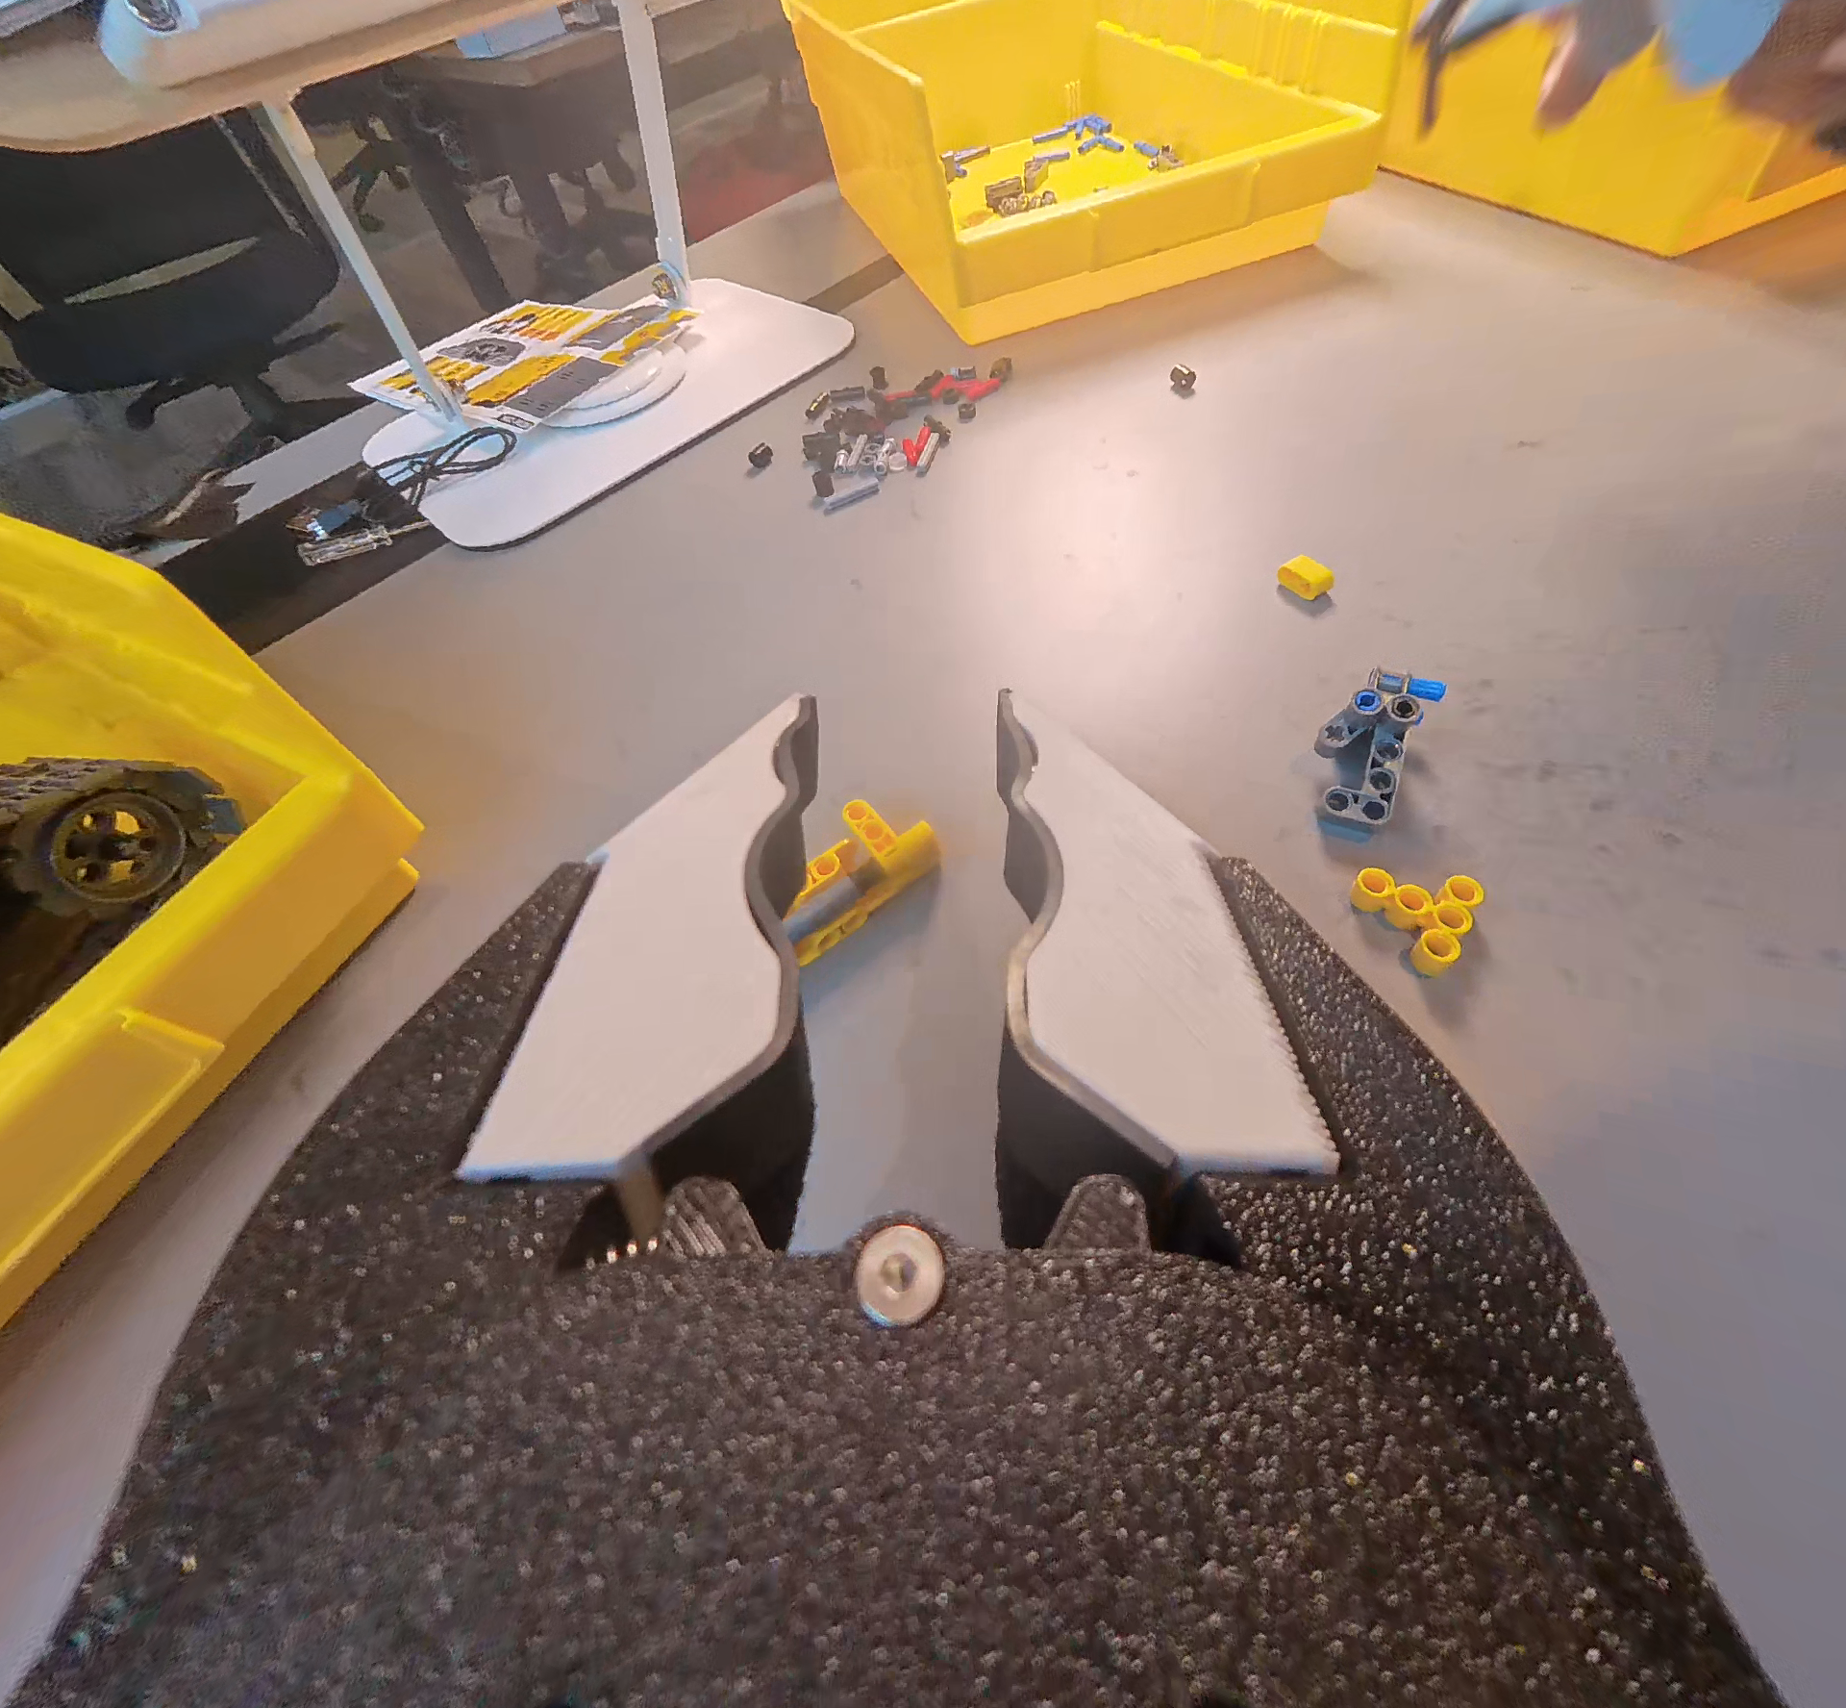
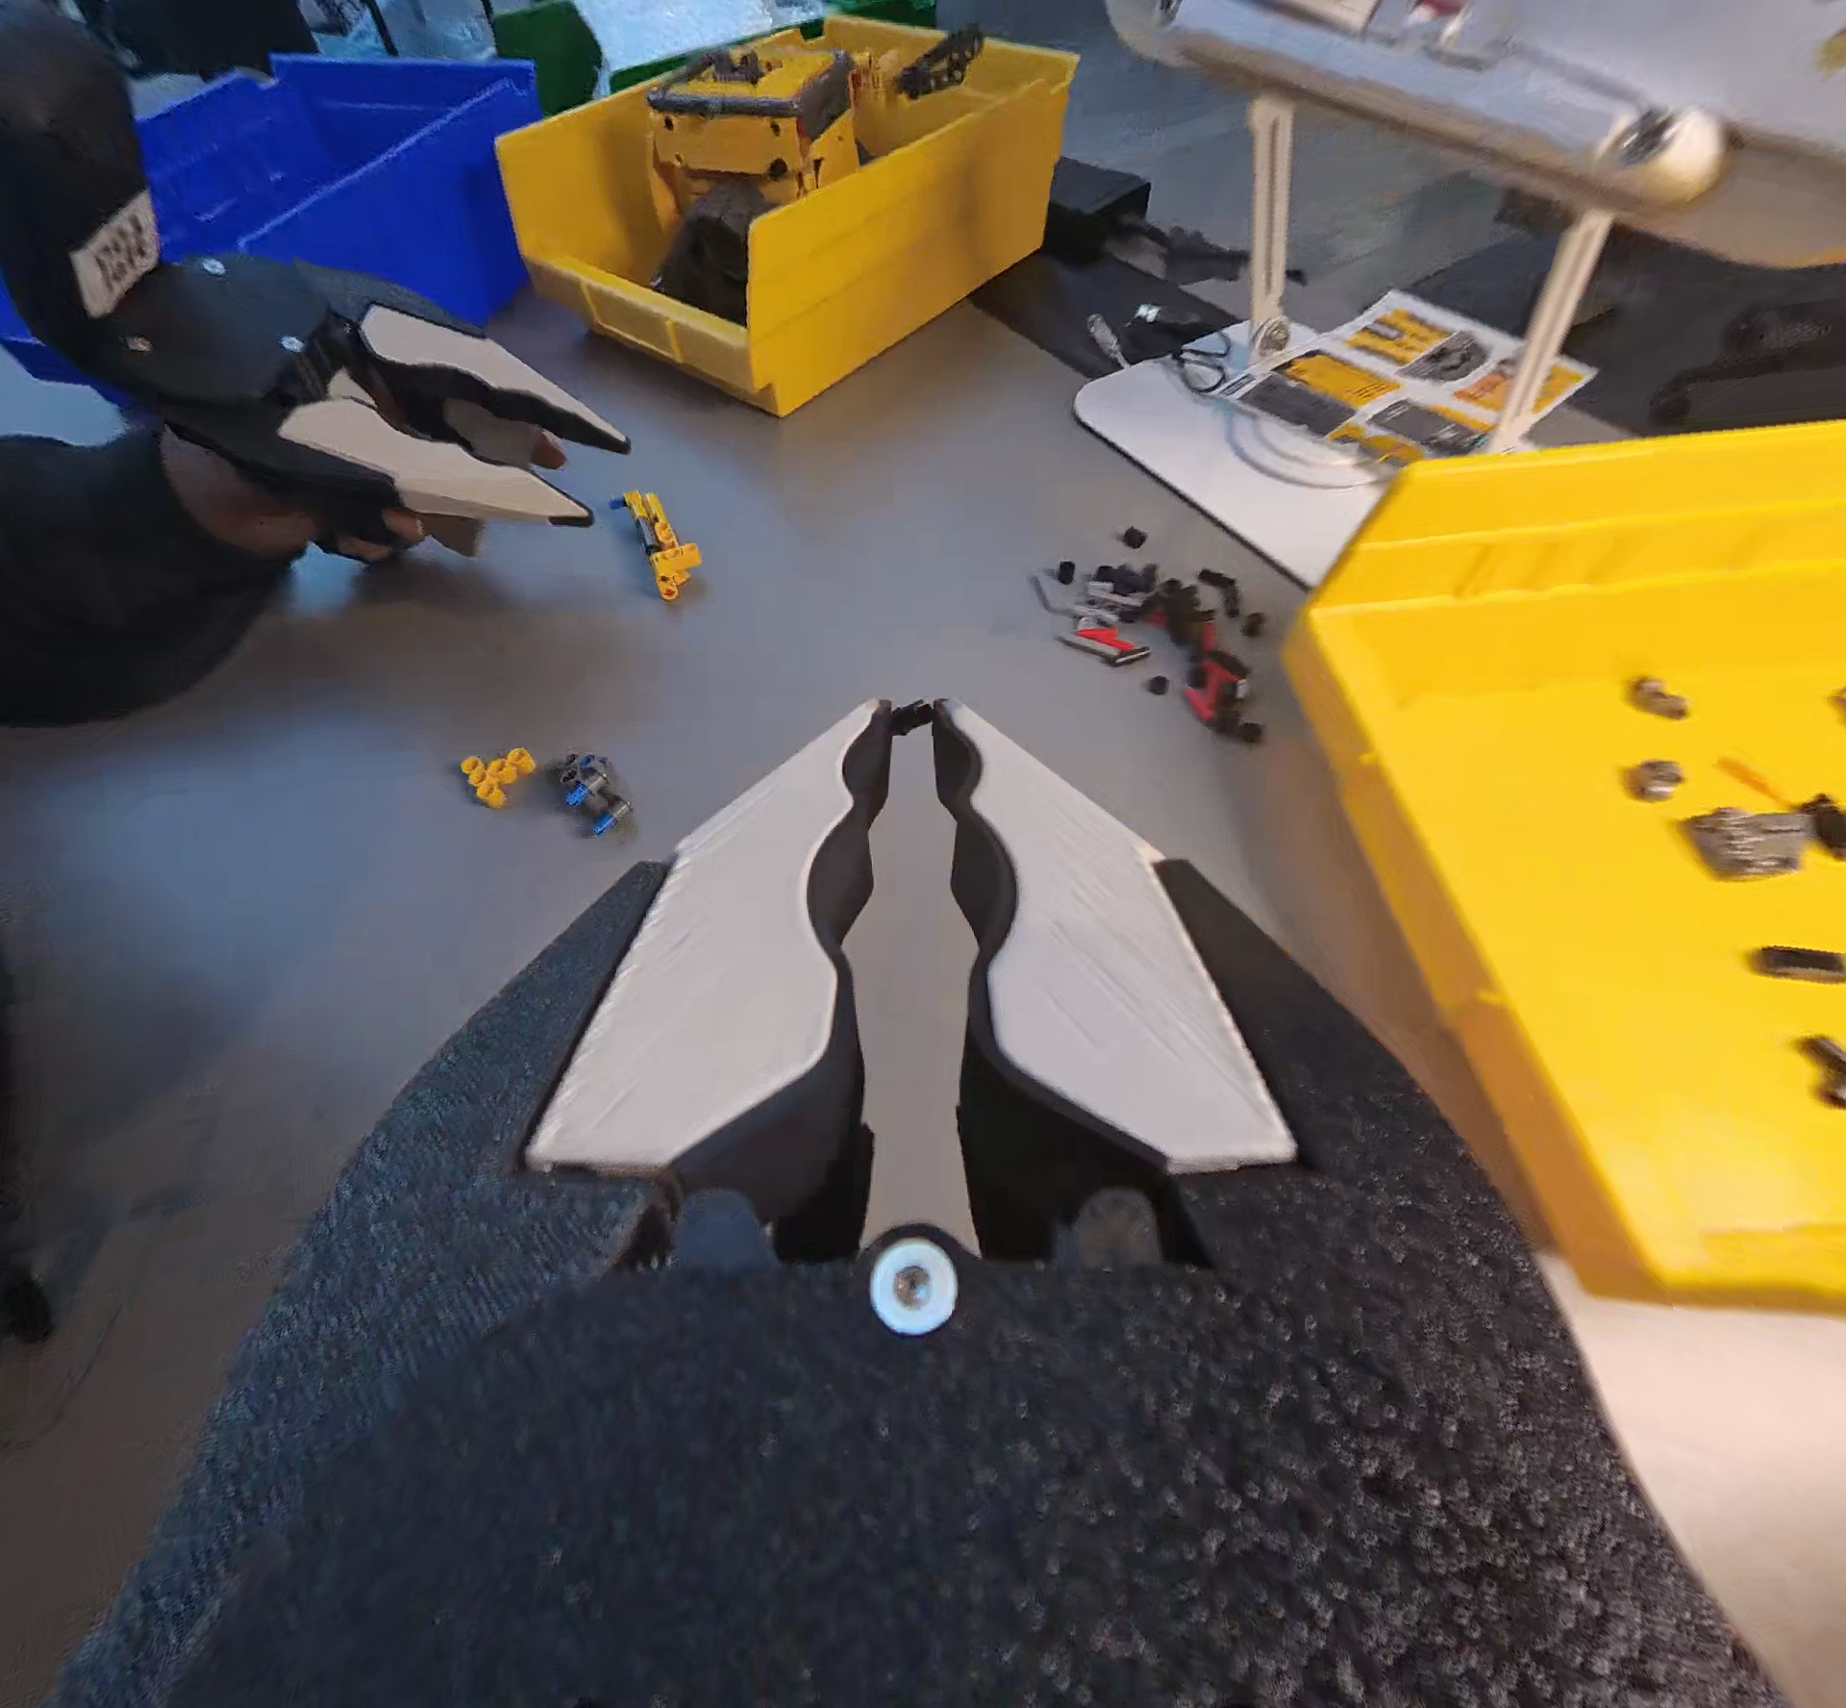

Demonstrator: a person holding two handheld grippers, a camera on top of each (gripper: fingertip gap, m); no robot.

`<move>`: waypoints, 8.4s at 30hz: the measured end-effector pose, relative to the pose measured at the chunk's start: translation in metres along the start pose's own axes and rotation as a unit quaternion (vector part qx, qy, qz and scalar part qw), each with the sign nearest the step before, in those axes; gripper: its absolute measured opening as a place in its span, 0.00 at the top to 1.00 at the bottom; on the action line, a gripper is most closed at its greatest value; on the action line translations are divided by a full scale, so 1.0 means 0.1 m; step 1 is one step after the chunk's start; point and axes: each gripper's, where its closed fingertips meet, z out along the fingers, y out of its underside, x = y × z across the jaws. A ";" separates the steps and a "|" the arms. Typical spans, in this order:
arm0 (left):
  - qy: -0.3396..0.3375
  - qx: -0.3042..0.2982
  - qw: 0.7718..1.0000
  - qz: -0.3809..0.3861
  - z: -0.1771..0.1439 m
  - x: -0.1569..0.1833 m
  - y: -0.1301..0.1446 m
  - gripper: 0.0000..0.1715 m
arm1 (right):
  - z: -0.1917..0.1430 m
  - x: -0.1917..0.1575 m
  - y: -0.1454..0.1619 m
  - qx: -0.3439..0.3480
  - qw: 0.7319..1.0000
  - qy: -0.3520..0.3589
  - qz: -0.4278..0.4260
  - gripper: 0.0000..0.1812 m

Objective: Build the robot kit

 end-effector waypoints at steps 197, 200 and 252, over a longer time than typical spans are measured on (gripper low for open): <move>0.281 -0.156 0.940 0.115 0.97 1.24 0.08 0.83 | 0.61 -0.30 1.15 -0.184 0.972 -0.062 -0.130 0.98; 0.293 -0.166 0.932 0.135 1.02 1.29 0.11 0.90 | 0.58 -0.31 1.16 -0.183 0.972 -0.067 -0.131 0.98; 0.280 -0.183 0.937 0.098 -0.18 1.02 0.52 0.91 | 0.59 -0.66 1.00 -0.129 0.971 -0.124 -0.158 0.98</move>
